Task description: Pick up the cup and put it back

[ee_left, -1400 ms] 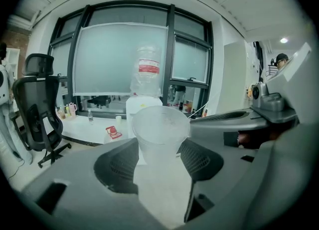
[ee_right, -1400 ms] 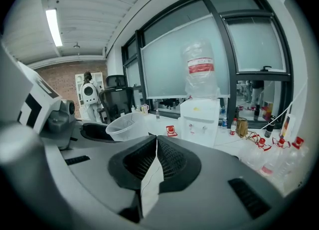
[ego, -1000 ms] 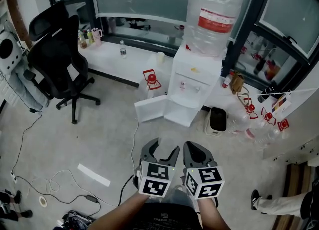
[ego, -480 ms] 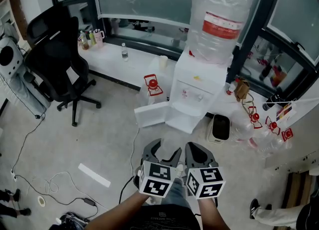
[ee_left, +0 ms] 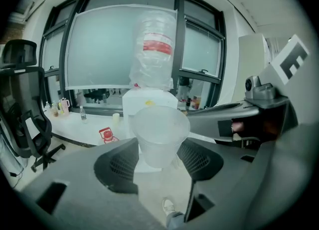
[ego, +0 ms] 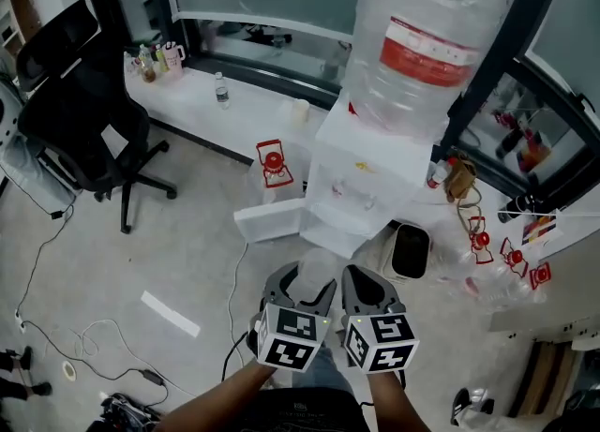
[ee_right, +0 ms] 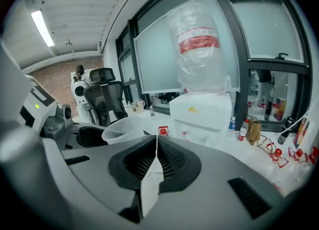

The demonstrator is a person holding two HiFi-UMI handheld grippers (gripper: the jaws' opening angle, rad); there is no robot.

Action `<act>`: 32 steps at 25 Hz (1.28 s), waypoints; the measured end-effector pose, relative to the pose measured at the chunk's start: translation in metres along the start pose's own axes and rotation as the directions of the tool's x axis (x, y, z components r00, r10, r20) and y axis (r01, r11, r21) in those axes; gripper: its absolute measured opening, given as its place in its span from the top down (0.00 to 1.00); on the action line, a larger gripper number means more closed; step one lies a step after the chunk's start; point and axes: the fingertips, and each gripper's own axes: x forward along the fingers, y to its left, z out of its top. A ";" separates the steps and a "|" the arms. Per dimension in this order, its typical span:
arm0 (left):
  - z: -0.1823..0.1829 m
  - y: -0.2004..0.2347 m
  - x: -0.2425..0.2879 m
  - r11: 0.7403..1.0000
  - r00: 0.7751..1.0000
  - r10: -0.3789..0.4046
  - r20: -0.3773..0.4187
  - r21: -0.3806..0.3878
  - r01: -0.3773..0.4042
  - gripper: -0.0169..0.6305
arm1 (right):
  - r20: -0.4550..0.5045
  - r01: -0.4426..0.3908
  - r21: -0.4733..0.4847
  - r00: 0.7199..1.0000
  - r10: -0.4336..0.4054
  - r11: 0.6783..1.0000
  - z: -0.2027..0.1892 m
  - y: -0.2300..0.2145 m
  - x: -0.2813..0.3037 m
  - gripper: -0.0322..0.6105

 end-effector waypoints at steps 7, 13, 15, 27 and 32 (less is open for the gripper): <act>0.010 0.021 0.074 0.998 0.999 0.047 -0.011 -0.052 -0.047 0.57 | -0.061 -0.055 -0.015 0.997 0.054 0.998 0.007 -0.045 0.062 0.92; 0.002 0.043 0.117 0.994 0.996 0.087 -0.019 -0.064 -0.088 0.57 | -0.109 -0.095 -0.030 0.990 0.092 0.995 -0.006 -0.071 0.111 0.92; -0.009 0.050 0.130 0.994 0.996 0.087 -0.028 -0.061 -0.089 0.57 | -0.117 -0.099 -0.027 0.989 0.095 0.995 -0.016 -0.075 0.127 0.92; -0.124 0.082 0.222 0.997 0.999 0.053 -0.014 -0.063 -0.054 0.57 | -0.109 -0.064 -0.051 0.992 0.058 0.997 -0.127 -0.093 0.213 0.92; -0.175 0.092 0.267 0.999 0.999 0.031 -0.011 -0.041 -0.031 0.57 | -0.106 -0.033 -0.072 0.994 0.025 0.997 -0.179 -0.112 0.244 0.92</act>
